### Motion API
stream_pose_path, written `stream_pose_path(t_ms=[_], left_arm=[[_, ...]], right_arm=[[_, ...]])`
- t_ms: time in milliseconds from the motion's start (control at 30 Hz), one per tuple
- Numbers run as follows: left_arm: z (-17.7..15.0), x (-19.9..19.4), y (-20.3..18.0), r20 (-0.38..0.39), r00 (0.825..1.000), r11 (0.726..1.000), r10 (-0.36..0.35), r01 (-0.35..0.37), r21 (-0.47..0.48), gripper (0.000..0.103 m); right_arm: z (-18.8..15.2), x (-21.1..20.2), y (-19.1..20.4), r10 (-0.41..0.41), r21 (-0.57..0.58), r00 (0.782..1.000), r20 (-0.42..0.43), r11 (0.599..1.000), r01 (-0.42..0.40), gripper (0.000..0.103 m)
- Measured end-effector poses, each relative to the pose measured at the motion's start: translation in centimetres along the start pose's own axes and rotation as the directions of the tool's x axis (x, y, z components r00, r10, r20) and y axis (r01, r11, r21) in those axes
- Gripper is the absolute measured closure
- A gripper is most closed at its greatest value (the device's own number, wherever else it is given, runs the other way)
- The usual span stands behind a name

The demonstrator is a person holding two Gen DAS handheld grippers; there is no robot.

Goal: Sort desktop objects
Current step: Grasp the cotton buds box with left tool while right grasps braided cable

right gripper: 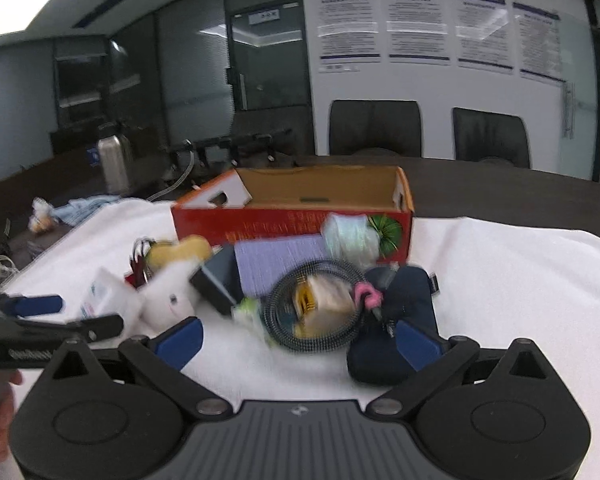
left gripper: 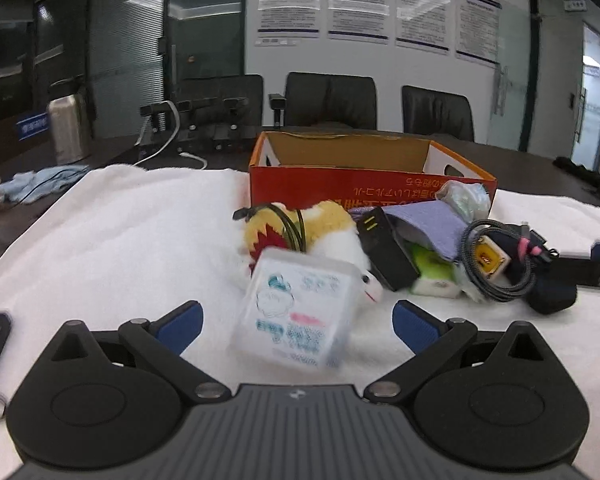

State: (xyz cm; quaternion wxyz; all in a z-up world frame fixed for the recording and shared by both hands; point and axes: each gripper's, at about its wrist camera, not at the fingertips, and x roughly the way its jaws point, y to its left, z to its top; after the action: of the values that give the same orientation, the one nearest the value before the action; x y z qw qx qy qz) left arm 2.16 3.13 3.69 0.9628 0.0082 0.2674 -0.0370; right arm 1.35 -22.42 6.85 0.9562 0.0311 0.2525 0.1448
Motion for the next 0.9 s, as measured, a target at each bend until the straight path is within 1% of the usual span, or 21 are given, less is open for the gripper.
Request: stream_pose_path(t_ms=[33, 67, 133, 167, 200, 233, 267, 333, 367, 400, 433, 467, 500, 567, 600, 667, 700, 767, 833, 900], left_arm=[[0.2, 0.8, 0.1, -0.020, 1.000, 1.000, -0.003, 0.003, 0.005, 0.000], [0.4, 1.6, 0.2, -0.041, 0.999, 1.000, -0.008, 0.009, 0.009, 0.000], [0.5, 2.6, 0.6, -0.072, 0.997, 0.999, -0.035, 0.035, -0.005, 0.000], [0.4, 2.9, 0.9, -0.088, 0.995, 0.999, -0.053, 0.052, -0.016, 0.000], [0.3, 3.1, 1.2, -0.094, 0.993, 0.997, -0.070, 0.067, -0.030, 0.000], [0.2, 3.0, 1.6, -0.087, 0.993, 0.995, -0.085, 0.081, -0.050, 0.000], [0.2, 2.7, 2.1, -0.064, 0.993, 0.993, -0.104, 0.100, -0.067, 0.001], [0.2, 2.2, 2.9, -0.031, 0.990, 0.988, -0.138, 0.135, -0.073, 0.011], [0.3, 2.1, 3.2, -0.028, 0.986, 0.984, -0.164, 0.161, -0.071, 0.022], [0.3, 2.4, 3.4, -0.047, 0.980, 0.979, -0.193, 0.189, -0.077, 0.031], [0.3, 2.9, 3.6, -0.080, 0.972, 0.973, -0.222, 0.216, -0.084, 0.032], [0.3, 3.3, 3.7, -0.102, 0.968, 0.971, -0.228, 0.219, -0.093, 0.032], [0.2, 3.5, 3.7, -0.108, 0.967, 0.971, -0.229, 0.219, -0.095, 0.032], [0.0, 4.1, 3.6, -0.123, 0.966, 0.971, -0.229, 0.218, -0.095, 0.032], [0.0, 4.2, 3.6, -0.123, 0.966, 0.972, -0.226, 0.215, -0.096, 0.033], [0.1, 4.0, 3.3, -0.101, 0.972, 0.975, -0.213, 0.206, -0.082, 0.035], [0.1, 3.8, 3.1, -0.092, 0.973, 0.976, -0.210, 0.204, -0.073, 0.035], [0.5, 3.1, 2.8, -0.077, 0.978, 0.979, -0.196, 0.192, -0.063, 0.035], [1.3, 2.0, 2.8, -0.052, 0.981, 0.981, -0.190, 0.187, -0.051, 0.035], [2.5, 1.1, 2.6, -0.020, 0.983, 0.983, -0.182, 0.181, -0.033, 0.035]], right_arm=[[0.5, 0.5, -0.2, 0.013, 0.003, 1.000, -0.007, 1.000, -0.013, 0.008], [0.8, 1.0, -0.3, 0.016, 0.002, 1.000, -0.015, 1.000, -0.016, 0.011], [1.0, 2.2, 0.1, 0.013, -0.031, 1.000, -0.012, 0.999, -0.013, 0.012], [0.9, 2.7, 0.4, 0.002, -0.063, 1.000, -0.006, 0.998, -0.002, 0.015], [0.9, 3.3, 0.6, -0.021, -0.099, 1.000, 0.003, 0.995, 0.022, 0.019], [0.9, 3.9, 0.7, -0.053, -0.130, 0.999, 0.009, 0.990, 0.054, 0.028], [1.0, 4.4, 0.6, -0.077, -0.148, 0.997, 0.015, 0.986, 0.079, 0.034], [1.3, 5.4, 0.0, -0.102, -0.172, 0.995, 0.021, 0.980, 0.104, 0.036], [1.5, 6.0, -0.4, -0.112, -0.180, 0.994, 0.013, 0.977, 0.112, 0.039], [1.6, 6.7, -0.9, -0.122, -0.184, 0.993, -0.004, 0.976, 0.119, 0.042], [1.6, 7.4, -1.3, -0.132, -0.188, 0.991, -0.028, 0.974, 0.125, 0.049], [1.6, 7.8, -1.6, -0.137, -0.196, 0.990, -0.043, 0.972, 0.126, 0.057], [1.5, 8.0, -1.7, -0.131, -0.206, 0.990, -0.042, 0.971, 0.120, 0.060], [1.2, 8.6, -1.5, -0.135, -0.243, 0.990, -0.047, 0.963, 0.120, 0.079], [0.9, 9.0, -1.3, -0.155, -0.276, 0.987, -0.044, 0.951, 0.137, 0.080], [0.4, 9.7, -0.9, -0.202, -0.334, 0.979, -0.026, 0.925, 0.182, 0.085], [0.4, 9.8, -0.8, -0.222, -0.341, 0.975, -0.020, 0.918, 0.202, 0.086], [0.9, 9.0, -0.7, -0.220, -0.319, 0.976, -0.001, 0.925, 0.208, 0.088], [1.8, 7.6, -0.7, -0.188, -0.285, 0.981, 0.042, 0.939, 0.192, 0.089], [3.0, 6.2, -1.0, -0.157, -0.251, 0.984, 0.081, 0.952, 0.173, 0.098]])
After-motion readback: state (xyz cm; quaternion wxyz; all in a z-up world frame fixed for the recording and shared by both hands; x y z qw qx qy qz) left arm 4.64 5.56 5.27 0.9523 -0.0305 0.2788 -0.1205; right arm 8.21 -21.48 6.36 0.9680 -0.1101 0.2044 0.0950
